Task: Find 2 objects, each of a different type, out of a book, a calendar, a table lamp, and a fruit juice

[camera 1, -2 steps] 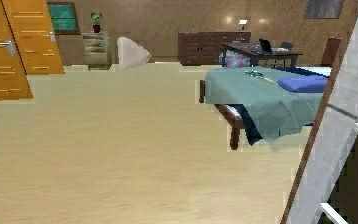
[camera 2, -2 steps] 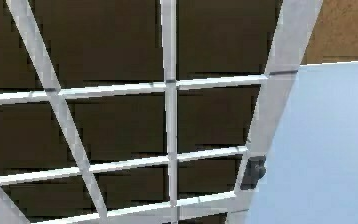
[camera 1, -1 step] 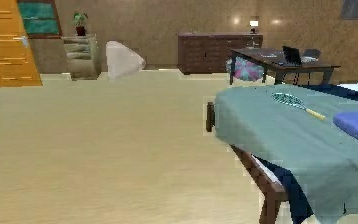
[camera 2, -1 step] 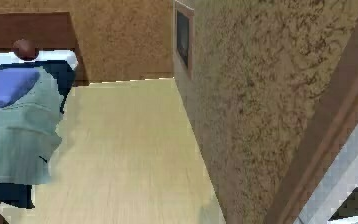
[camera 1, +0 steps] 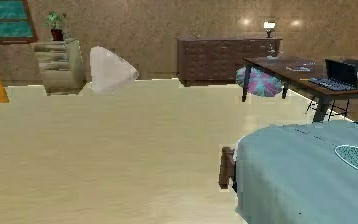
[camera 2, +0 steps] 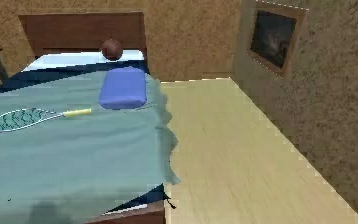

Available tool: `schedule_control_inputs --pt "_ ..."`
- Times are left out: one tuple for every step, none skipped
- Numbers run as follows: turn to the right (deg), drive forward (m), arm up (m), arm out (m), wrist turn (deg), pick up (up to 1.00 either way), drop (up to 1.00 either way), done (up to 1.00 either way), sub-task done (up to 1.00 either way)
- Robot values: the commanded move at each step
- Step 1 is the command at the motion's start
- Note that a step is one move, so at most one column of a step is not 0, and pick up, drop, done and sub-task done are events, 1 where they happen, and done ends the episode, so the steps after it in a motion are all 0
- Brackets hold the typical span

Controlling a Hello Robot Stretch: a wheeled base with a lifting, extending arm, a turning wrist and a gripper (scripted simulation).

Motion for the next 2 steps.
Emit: schedule_control_inputs --pt "0.0 1.00 0.00 0.00 0.0 0.00 0.00 0.00 0.00" --pt "0.0 0.55 0.00 0.00 0.0 0.00 0.00 0.00 0.00"
